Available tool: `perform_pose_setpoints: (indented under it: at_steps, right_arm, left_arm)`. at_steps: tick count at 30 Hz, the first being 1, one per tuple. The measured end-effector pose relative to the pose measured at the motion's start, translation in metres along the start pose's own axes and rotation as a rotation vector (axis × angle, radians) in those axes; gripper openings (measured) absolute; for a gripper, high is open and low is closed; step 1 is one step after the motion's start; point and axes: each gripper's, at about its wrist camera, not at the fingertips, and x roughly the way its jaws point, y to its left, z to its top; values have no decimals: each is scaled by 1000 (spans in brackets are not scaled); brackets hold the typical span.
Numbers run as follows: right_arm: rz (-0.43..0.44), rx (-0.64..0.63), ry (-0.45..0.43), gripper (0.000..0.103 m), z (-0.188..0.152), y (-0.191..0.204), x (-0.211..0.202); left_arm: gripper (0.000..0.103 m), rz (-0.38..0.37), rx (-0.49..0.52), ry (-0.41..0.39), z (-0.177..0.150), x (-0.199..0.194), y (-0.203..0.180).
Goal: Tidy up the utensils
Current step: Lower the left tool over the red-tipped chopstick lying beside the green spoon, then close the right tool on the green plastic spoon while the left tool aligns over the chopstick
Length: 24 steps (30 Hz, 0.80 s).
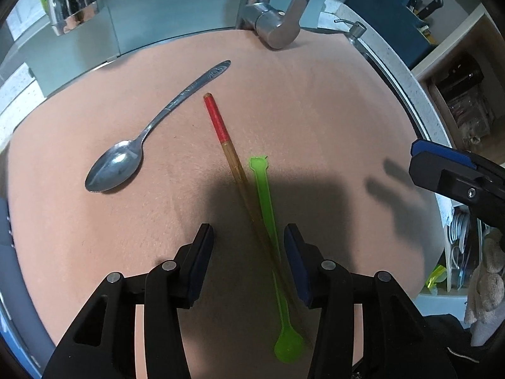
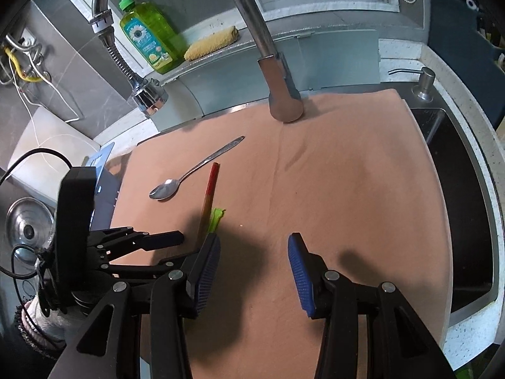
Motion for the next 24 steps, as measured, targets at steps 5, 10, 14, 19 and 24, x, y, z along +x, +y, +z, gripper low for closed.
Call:
perform_pose_setpoints:
  at_steps: [5, 10, 14, 19, 24]
  right_arm:
    - [-21, 0, -13, 41, -1, 2, 0]
    - [-29, 30, -9, 41, -3, -2, 0]
    - [-27, 62, -6, 41, -4, -8, 1]
    - [-12, 92, 9, 41, -7, -11, 4]
    - [27, 114, 47, 41, -9, -8, 13]
  left_arm:
    - [45, 4, 18, -1, 0, -1, 2]
    - [45, 5, 34, 1, 0, -1, 6]
    - [45, 16, 58, 1, 1, -1, 6]
    - [44, 20, 74, 4, 0, -2, 8]
    - [42, 7, 77, 10, -2, -3, 12]
